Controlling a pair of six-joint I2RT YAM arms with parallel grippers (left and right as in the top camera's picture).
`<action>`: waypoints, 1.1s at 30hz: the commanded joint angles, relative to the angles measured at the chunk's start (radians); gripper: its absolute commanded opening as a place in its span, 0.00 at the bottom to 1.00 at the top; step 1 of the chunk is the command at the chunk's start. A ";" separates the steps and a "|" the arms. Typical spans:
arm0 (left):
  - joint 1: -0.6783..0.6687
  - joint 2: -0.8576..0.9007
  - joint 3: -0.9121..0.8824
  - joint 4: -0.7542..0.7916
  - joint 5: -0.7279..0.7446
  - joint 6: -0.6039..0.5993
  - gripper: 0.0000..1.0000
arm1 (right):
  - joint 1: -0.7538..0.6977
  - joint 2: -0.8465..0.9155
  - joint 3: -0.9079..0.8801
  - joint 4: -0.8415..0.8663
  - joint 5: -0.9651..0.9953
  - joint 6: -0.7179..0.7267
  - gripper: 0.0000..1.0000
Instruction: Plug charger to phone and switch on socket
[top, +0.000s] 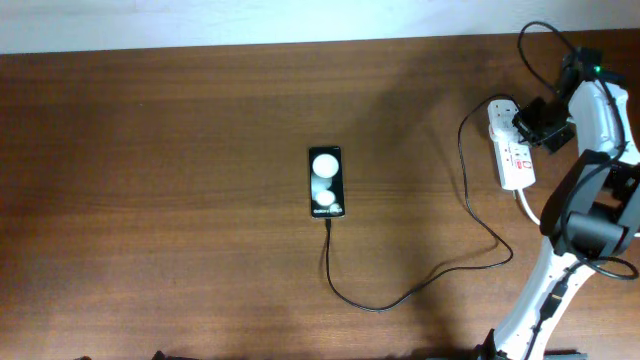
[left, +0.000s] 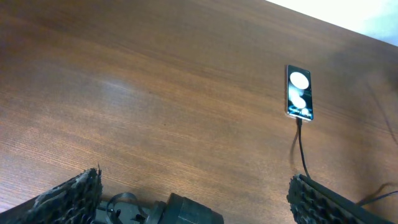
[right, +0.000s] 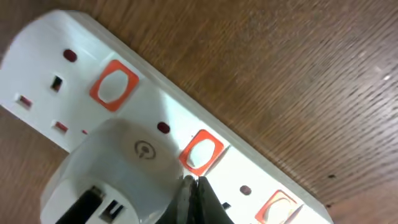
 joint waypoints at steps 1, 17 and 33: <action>0.004 -0.013 -0.006 0.000 -0.006 0.012 0.99 | -0.030 0.009 0.045 -0.015 -0.008 -0.003 0.04; 0.004 -0.013 -0.006 0.000 -0.006 0.012 0.99 | -0.002 0.113 0.040 -0.011 -0.132 -0.004 0.04; 0.111 -0.166 -0.008 0.000 -0.004 0.012 0.99 | -0.107 -0.091 0.200 -0.254 -0.053 -0.135 0.04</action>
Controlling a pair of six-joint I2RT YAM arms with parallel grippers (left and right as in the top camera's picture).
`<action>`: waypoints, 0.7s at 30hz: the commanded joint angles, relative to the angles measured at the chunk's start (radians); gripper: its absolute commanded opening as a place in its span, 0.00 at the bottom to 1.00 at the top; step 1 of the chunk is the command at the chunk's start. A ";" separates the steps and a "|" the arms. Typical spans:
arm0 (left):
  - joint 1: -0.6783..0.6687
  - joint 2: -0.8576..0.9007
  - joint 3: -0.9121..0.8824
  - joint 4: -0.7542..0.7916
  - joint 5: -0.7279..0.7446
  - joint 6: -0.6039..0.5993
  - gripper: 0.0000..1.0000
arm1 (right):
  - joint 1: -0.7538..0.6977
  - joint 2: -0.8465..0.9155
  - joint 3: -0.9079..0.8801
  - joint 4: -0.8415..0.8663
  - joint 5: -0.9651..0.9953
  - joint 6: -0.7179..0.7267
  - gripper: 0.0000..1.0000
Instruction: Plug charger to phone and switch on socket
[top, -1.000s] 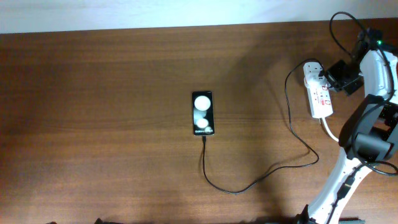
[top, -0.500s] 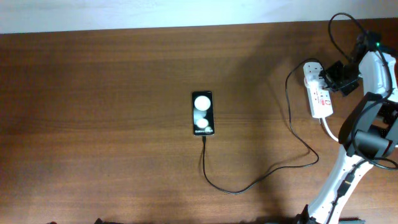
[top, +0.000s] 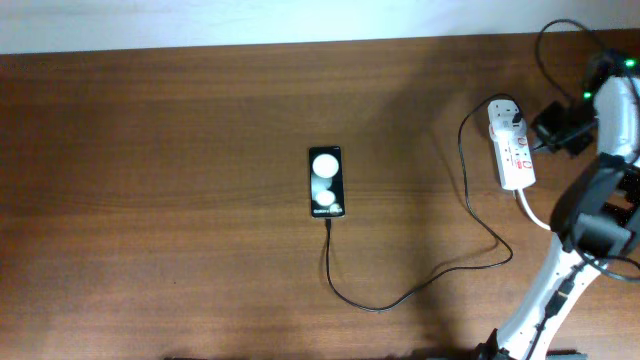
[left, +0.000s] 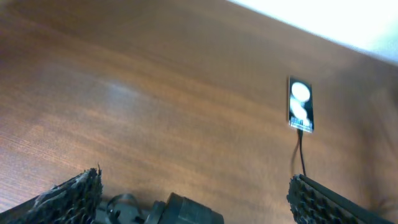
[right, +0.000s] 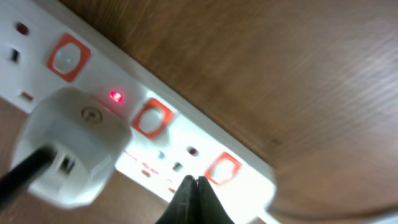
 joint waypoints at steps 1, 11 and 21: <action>0.089 -0.155 -0.003 -0.002 -0.003 0.012 0.99 | -0.037 -0.245 0.039 -0.027 0.018 -0.046 0.04; 0.114 -0.219 -0.034 0.193 0.011 -0.048 0.99 | -0.036 -1.090 0.039 0.009 -0.103 -0.064 0.04; 0.114 -0.219 -1.161 1.475 0.012 -0.013 0.99 | -0.035 -1.159 0.039 -0.077 -0.357 -0.097 0.04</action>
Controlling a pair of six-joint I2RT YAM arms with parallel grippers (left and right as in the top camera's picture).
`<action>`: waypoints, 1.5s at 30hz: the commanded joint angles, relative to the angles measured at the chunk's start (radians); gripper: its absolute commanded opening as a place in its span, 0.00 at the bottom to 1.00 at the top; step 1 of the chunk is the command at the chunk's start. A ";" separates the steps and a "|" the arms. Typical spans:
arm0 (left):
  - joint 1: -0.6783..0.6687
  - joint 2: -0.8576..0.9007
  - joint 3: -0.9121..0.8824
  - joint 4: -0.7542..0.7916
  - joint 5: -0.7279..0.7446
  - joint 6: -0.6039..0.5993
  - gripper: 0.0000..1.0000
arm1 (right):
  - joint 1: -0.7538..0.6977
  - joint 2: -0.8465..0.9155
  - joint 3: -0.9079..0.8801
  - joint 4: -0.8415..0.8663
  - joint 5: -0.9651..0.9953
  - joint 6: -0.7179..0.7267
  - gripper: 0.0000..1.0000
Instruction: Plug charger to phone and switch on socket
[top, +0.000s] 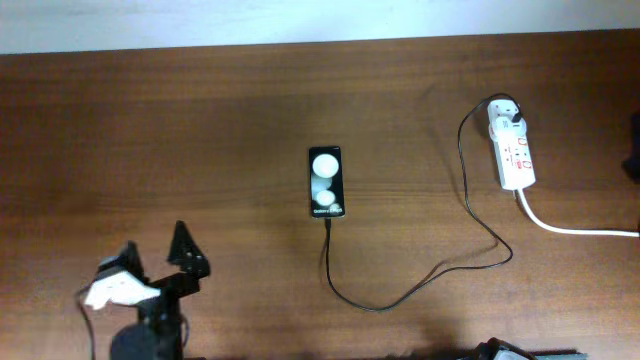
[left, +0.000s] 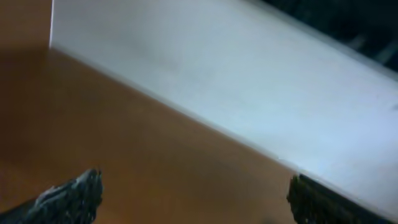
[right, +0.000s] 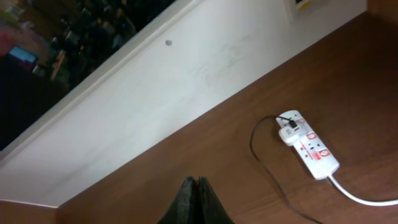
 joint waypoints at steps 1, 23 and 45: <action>0.003 -0.006 -0.250 0.226 0.000 0.081 0.99 | 0.005 -0.015 0.004 0.000 -0.087 -0.058 0.04; 0.003 -0.003 -0.304 0.267 0.000 0.159 0.99 | 0.306 -0.087 -0.256 0.163 0.213 -0.354 0.99; 0.003 -0.003 -0.304 0.267 0.000 0.159 0.99 | 0.424 -1.221 -2.169 1.351 0.316 -0.384 0.99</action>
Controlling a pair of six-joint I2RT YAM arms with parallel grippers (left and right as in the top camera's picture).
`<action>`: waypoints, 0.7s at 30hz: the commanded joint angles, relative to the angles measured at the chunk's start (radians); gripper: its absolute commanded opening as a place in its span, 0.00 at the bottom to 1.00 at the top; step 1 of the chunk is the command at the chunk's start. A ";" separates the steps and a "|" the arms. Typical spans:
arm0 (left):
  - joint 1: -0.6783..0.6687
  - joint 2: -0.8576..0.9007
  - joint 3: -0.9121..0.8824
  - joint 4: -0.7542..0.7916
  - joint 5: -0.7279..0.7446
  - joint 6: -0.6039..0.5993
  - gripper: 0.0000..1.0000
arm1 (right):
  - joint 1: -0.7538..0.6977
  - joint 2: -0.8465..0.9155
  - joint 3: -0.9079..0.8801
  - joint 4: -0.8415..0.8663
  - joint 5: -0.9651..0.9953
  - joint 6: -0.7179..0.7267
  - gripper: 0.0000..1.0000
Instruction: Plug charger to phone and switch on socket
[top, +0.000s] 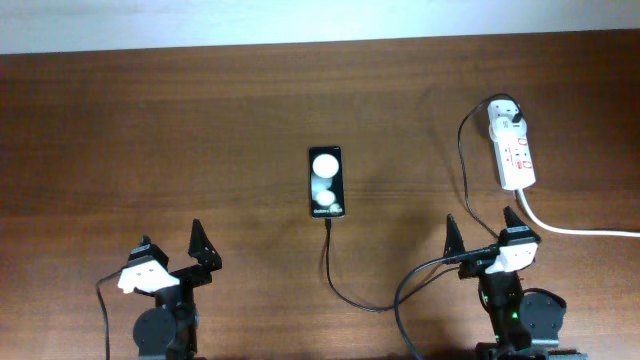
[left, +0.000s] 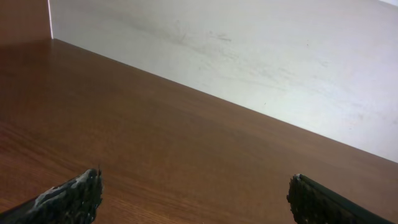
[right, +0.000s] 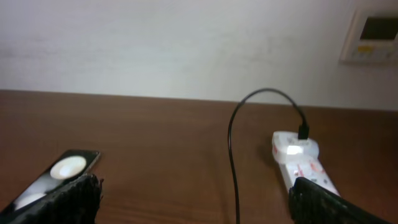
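The black phone (top: 326, 182) lies face up mid-table, screen lit, with the black charger cable (top: 380, 306) plugged into its near end. That cable loops right and back to the white charger plug (top: 505, 118) seated in the white power strip (top: 512, 150) at the far right. My left gripper (top: 172, 245) stands open at the front left, nothing between its fingers. My right gripper (top: 480, 235) stands open at the front right. The right wrist view shows the phone (right: 59, 169), the cable (right: 231, 155) and the strip (right: 305, 168) beyond my open gripper (right: 196, 199).
The strip's thick white lead (top: 580, 230) runs off the table's right edge. A white wall (left: 249, 56) backs the table, with a small wall panel (right: 372, 36) on it. The left wrist view shows only bare wood (left: 155, 149) ahead of my open left gripper (left: 196, 196).
My right gripper was shut and off the overhead view's right side; now it stands open at the front right. The left arm has shifted slightly right. Phone, cable and strip lie as before.
First my shut right gripper touched the strip's switch beside the charger plug, its indicator dark. Then a red light glowed there and the gripper sat a little off. Then the right arm was far from the strip. Now both arms rest open at the front edge.
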 joint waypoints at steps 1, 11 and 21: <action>0.003 -0.006 -0.005 0.000 0.000 0.019 0.99 | 0.011 -0.011 -0.017 -0.029 0.066 0.070 0.99; 0.003 -0.006 -0.005 0.000 0.000 0.019 0.99 | 0.011 -0.010 -0.017 -0.029 0.068 0.087 0.98; 0.003 -0.006 -0.005 0.000 0.000 0.019 0.99 | 0.011 -0.010 -0.017 -0.029 0.068 0.087 0.99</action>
